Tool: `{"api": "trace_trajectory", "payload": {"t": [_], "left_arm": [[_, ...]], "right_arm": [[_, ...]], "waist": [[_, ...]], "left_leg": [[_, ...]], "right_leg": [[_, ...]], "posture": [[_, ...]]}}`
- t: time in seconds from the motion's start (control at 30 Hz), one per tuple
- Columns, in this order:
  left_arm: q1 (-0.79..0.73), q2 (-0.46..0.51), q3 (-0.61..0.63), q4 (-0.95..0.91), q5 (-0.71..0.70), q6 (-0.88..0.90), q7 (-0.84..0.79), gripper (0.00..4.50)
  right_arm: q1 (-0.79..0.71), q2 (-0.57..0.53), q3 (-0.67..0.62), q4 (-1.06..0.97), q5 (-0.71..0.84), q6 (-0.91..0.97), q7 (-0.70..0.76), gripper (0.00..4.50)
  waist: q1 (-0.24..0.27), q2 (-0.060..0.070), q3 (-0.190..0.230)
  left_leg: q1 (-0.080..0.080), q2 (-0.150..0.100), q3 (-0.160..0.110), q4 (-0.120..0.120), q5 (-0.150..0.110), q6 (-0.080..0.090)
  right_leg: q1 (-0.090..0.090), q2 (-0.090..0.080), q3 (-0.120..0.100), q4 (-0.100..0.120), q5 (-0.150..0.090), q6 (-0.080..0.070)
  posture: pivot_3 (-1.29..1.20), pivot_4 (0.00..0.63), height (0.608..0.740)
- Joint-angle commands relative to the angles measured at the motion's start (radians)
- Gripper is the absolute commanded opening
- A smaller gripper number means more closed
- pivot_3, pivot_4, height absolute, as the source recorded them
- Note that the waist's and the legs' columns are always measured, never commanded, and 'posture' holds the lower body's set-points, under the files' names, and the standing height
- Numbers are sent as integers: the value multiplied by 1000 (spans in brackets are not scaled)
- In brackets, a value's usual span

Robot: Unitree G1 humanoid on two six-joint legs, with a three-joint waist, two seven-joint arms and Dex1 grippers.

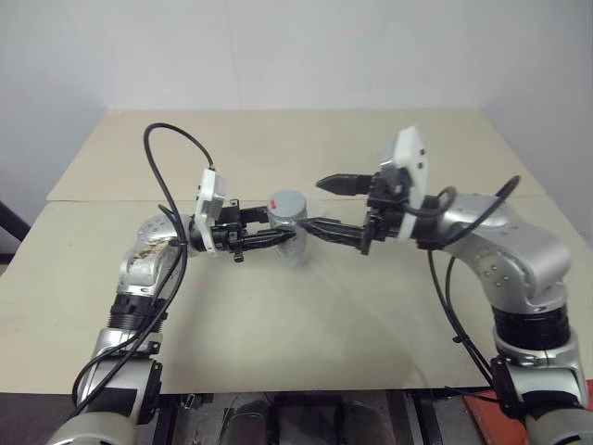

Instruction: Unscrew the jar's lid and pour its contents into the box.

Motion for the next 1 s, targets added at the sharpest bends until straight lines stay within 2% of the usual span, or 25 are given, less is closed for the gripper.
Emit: {"api": "trace_trajectory", "payload": {"t": [0.03, 0.17, 0.57, 0.67, 0.77, 0.87, 1.0], "left_arm": [[-41, -9, 5, -2, 2, -17, -12, 1924], [-51, -18, -2, 7, 9, -21, -25, 1924], [-44, -25, 1, -8, 18, -17, -36, 1924], [-44, -23, 2, -11, 17, -15, -36, 1924], [-44, -20, 4, -11, 17, -15, -38, 1924], [-49, -18, 3, -9, 19, -17, -42, 1924], [-63, -7, -5, -6, 15, -13, -78, 1924]], "right_arm": [[-39, 18, 3, -24, -18, 23, -48, 4462], [-60, 43, 8, -14, -22, 43, -74, 4462], [-78, 71, 22, 15, -26, 65, -74, 4462], [-80, 70, 30, 21, -28, 66, -66, 3873], [-80, 71, 36, 27, -30, 64, -60, 2876], [-83, 72, 37, 41, -34, 56, -49, 2766], [-83, 59, 36, 70, -30, 1, 38, 2766]], "waist": [[0, 0, 0], [0, 0, 0], [-7, 0, 0], [-9, 0, 0], [-10, 0, 0], [-11, 0, 0], [-11, 0, 0]], "left_leg": [[-1, 0, 0, 0, 0, 0], [-6, 0, 0, 1, 0, 0], [-7, 0, 0, 1, 1, 0], [-7, 0, 0, 1, 1, 0], [-7, 0, 0, 1, 1, 0], [-6, 0, 0, 1, 1, 0], [-6, 0, 0, 1, 1, 0]], "right_leg": [[-1, 0, 0, 0, 0, 0], [-7, 0, 0, 2, 0, 0], [-8, 0, 0, 2, 0, 0], [-8, 0, 0, 2, 0, 0], [-8, 0, 0, 2, 0, 0], [-8, 0, 0, 2, 0, 0], [-8, 0, 0, 2, 0, 0]], "posture": [[0, 150, 740], [0, 150, 740], [0, 150, 740], [0, 150, 740], [0, 150, 740], [0, 150, 740], [0, 150, 740]]}}
